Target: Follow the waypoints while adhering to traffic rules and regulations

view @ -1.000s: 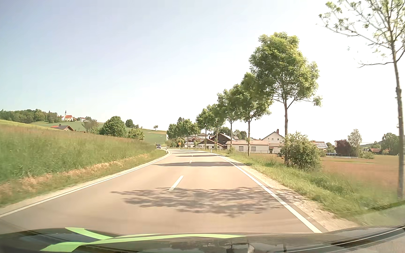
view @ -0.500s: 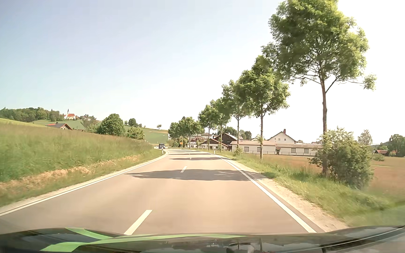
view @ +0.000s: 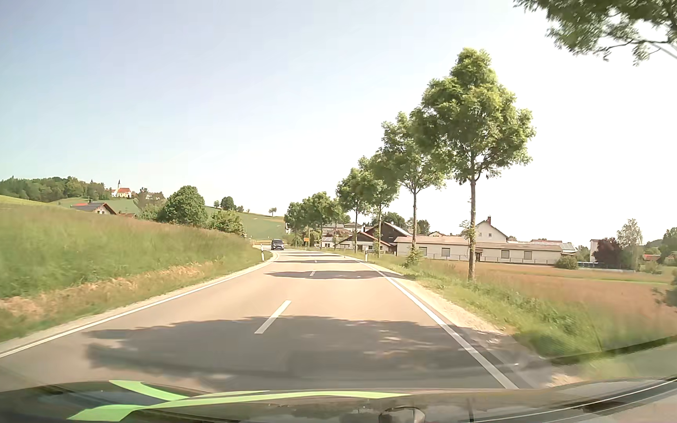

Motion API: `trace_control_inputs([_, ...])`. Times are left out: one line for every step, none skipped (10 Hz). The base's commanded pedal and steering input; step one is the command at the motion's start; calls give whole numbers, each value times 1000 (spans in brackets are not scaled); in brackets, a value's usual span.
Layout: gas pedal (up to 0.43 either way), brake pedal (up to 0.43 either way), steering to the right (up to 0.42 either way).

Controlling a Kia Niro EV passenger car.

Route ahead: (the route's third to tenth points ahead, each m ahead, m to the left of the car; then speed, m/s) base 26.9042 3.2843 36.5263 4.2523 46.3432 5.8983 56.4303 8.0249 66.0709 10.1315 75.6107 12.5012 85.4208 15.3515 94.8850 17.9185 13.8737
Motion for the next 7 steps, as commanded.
trace_control_inputs([157,0,-8])
trace_control_inputs([157,0,-8])
trace_control_inputs([157,0,-8])
trace_control_inputs([157,0,-9])
trace_control_inputs([157,0,-10])
trace_control_inputs([157,0,-11])
trace_control_inputs([157,0,-12])
